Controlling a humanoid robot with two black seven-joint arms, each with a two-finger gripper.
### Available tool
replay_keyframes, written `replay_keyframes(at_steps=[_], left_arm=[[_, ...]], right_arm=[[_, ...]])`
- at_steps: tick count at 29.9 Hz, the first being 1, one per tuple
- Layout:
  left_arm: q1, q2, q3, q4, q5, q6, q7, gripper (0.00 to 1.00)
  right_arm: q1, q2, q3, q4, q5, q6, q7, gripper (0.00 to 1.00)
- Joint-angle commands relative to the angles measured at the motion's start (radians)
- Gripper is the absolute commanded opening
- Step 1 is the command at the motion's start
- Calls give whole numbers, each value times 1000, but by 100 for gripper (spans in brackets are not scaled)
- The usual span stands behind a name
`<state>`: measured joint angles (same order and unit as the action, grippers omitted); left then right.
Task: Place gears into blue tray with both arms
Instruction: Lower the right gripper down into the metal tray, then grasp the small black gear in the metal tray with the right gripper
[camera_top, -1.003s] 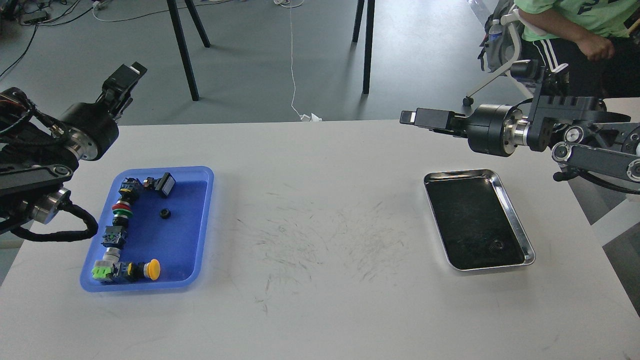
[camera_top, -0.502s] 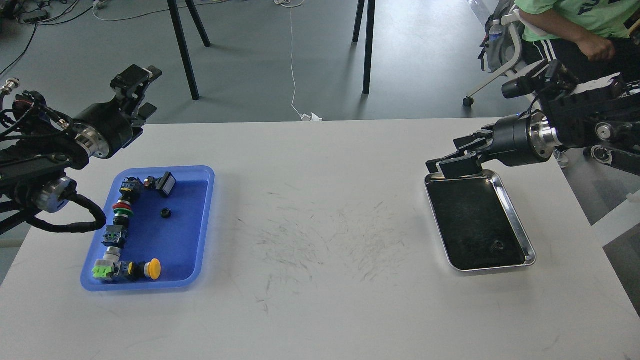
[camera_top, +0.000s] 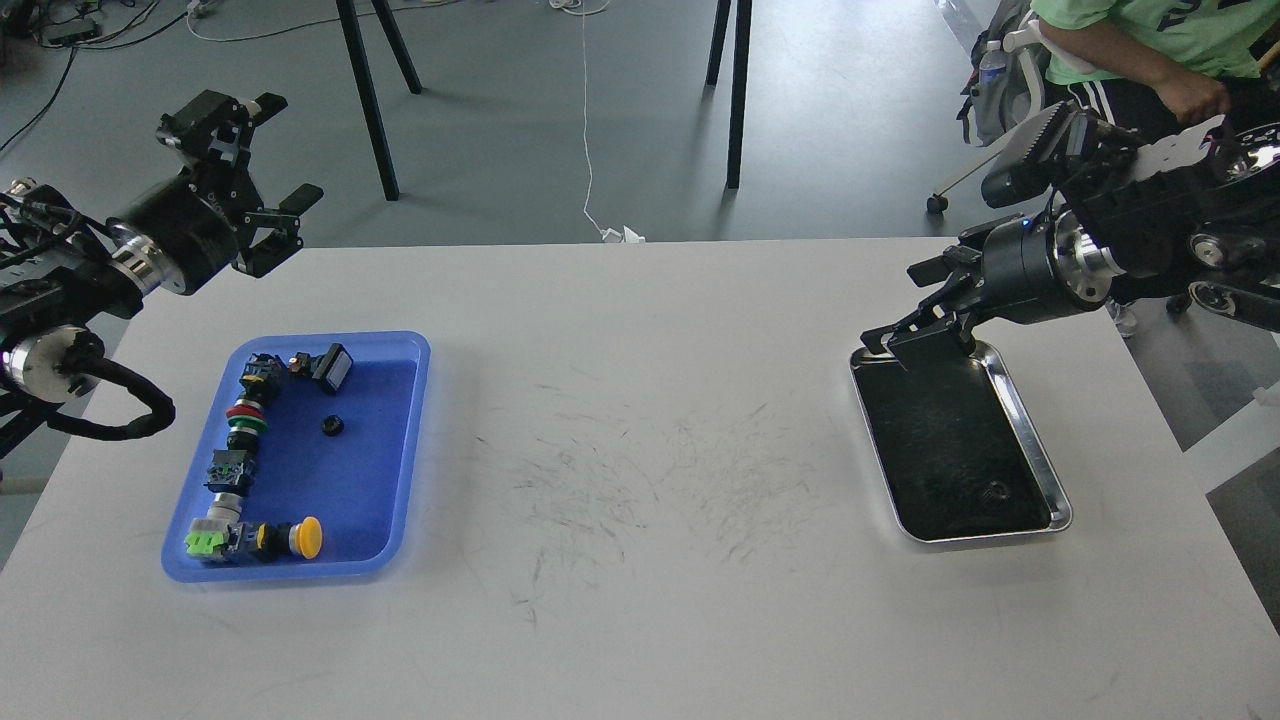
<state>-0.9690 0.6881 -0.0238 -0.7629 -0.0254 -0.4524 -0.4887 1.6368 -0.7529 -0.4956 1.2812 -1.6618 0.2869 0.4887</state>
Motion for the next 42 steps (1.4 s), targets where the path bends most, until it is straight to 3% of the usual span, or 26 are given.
replay_keyframes(at_steps=[1,12,22,28,35,42], left_arm=[[12,-31,-1,5,-2,29,0,98],[29,-93,4,47,1,67,0,98],[47,-101,2,67,4,67,0,98],[58,-101,2,67,4,67,0,98],[61,-101,1,68,4,67,0,98],[62,-98,1,67,2,66,0,98]], right_arm=[[1,-13,-1,16,-100,0,0,96],[0,-31,-107,64,-315,-12,0,91],[-17,-31,-267,72,-389,-101,0,82],[-61,-31,-299,69,-403,-114,0,82],[-107,-22,-293,-23,-406,-114,0,82],[-187,70,-291,-166,-401,-149,0,82]])
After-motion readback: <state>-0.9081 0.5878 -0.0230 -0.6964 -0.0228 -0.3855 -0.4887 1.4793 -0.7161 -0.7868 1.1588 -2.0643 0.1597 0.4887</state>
